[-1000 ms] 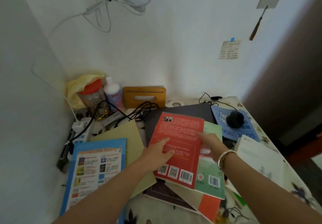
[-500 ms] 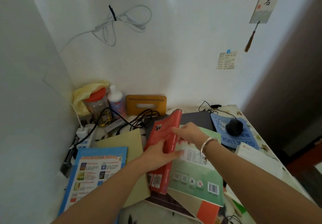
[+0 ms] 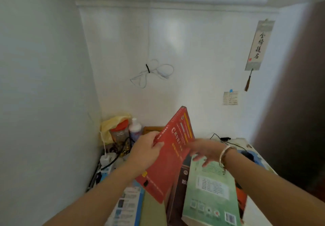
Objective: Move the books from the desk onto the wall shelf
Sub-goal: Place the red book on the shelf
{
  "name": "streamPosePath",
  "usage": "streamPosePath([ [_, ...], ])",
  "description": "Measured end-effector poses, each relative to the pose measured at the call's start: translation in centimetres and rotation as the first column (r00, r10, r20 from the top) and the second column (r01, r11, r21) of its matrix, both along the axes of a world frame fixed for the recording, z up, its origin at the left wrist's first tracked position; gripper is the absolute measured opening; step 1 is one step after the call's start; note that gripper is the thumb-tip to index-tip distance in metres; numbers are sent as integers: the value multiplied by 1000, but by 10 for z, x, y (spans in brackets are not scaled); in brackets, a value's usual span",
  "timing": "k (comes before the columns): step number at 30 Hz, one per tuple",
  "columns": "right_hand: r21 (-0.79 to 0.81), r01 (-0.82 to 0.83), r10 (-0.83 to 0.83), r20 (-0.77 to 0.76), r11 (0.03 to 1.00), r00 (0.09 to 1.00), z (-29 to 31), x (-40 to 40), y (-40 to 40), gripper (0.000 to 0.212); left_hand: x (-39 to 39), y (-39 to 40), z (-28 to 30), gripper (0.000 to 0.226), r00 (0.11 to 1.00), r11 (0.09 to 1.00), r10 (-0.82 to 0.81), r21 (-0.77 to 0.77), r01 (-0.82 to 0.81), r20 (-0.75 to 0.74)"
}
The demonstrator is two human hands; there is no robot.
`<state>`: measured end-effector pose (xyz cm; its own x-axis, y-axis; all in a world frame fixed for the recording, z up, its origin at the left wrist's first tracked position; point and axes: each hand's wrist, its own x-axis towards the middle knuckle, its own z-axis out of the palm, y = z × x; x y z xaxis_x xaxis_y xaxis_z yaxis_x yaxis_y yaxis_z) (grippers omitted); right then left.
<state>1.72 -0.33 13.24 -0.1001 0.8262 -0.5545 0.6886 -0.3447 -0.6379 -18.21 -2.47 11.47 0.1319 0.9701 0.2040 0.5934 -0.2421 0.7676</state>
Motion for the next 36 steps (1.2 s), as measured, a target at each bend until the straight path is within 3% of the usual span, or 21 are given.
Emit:
streamPosePath([
  [4, 2, -30, 30, -142, 1000, 989, 43, -23, -12, 50, -29, -18, 74, 25, 995, 979, -96, 178, 102, -41],
  [6, 111, -12, 37, -226, 994, 973, 75, -41, -19, 43, -43, -27, 109, 30, 994, 962, -95, 250, 105, -54],
  [12, 418, 17, 161, -388, 908, 908, 174, -93, -39, 58, -91, -55, 213, 22, 992, 875, -77, 484, 21, 95],
  [14, 542, 55, 213, -419, 838, 883, 205, -108, -41, 62, -103, -61, 245, 22, 979, 841, -75, 540, -40, 191],
  [17, 742, 125, 317, -424, 658, 848, 253, -127, -39, 64, -113, -64, 292, 21, 941, 765, -70, 624, -162, 330],
  [20, 859, 190, 418, -411, 476, 810, 300, -136, -29, 52, -114, -58, 337, 19, 888, 682, -108, 683, -260, 446],
  [23, 929, 205, 455, -332, 307, 826, 339, -136, -14, 63, -106, -45, 377, 14, 834, 630, -149, 701, -334, 531],
  [27, 991, 48, 339, -88, 124, 937, 378, -129, 21, 88, -89, -9, 420, 12, 795, 562, -136, 707, -430, 592],
  [30, 989, -87, 273, 52, 118, 961, 399, -122, 51, 89, -74, 24, 439, 11, 782, 543, -74, 682, -489, 619],
  [33, 959, -220, 192, 185, 178, 964, 408, -120, 83, 81, -63, 58, 445, 13, 767, 482, -20, 679, -554, 641],
  [36, 922, -286, 275, 213, 262, 938, 412, -124, 112, 63, -57, 89, 433, 22, 749, 421, 68, 662, -620, 659],
])
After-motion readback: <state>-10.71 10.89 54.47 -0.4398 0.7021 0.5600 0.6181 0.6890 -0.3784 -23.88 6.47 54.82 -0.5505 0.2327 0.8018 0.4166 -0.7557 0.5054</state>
